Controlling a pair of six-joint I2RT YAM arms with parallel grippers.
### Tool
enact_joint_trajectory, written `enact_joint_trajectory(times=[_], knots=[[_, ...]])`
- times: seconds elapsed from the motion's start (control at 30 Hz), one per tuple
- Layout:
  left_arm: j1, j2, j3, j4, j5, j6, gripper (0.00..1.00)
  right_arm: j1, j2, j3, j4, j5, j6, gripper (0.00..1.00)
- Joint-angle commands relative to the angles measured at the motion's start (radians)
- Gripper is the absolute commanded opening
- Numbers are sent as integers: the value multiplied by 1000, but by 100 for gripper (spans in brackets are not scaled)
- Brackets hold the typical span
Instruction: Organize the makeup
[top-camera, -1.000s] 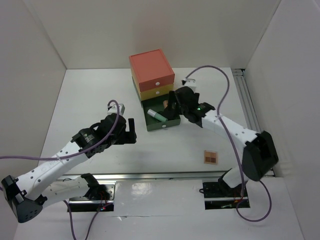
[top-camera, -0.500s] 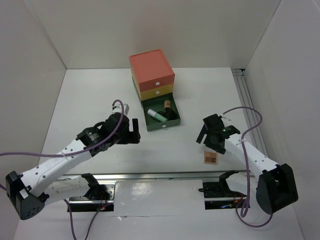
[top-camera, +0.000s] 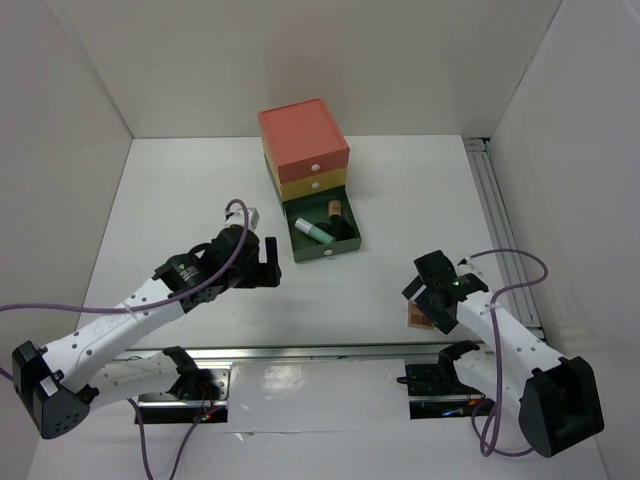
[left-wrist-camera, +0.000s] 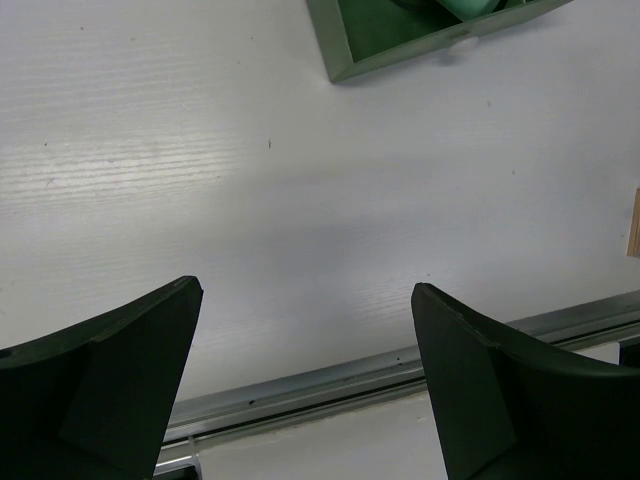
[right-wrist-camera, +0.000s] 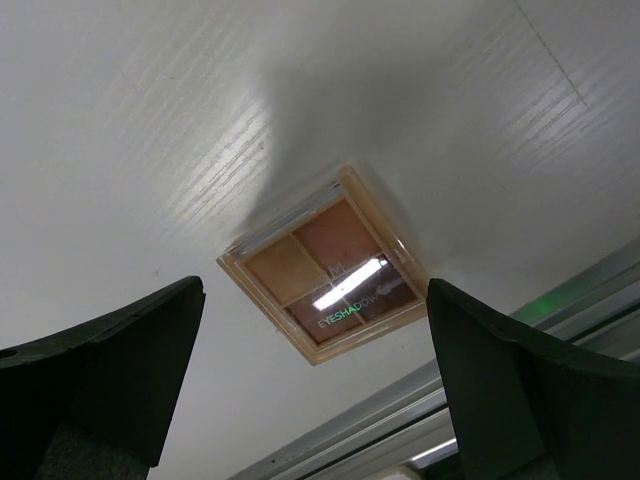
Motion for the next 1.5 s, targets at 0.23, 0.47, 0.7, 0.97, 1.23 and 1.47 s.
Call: enact_joint_trajectory(times=[0.23,0.47,0.7,0.97,1.23,1.47], knots=[[4,27,17,25,1,5,100,-15,25,-60,43,-47,67,100],[13,36,27,25,-8,14,100,-6,35,-100,191,-105,-28,100],[13,54,36,25,-8,14,100,109,190,-16,113,30,-54,100],[13,36,36,25,-18,14,100,172,256,-16,181,57,-34,68],[13,27,36,16,-27,14,100,235,256,43,286,70,-171,47],[13,27,36,16,-56,-6,100,296,305,279,475,59,-456,42]])
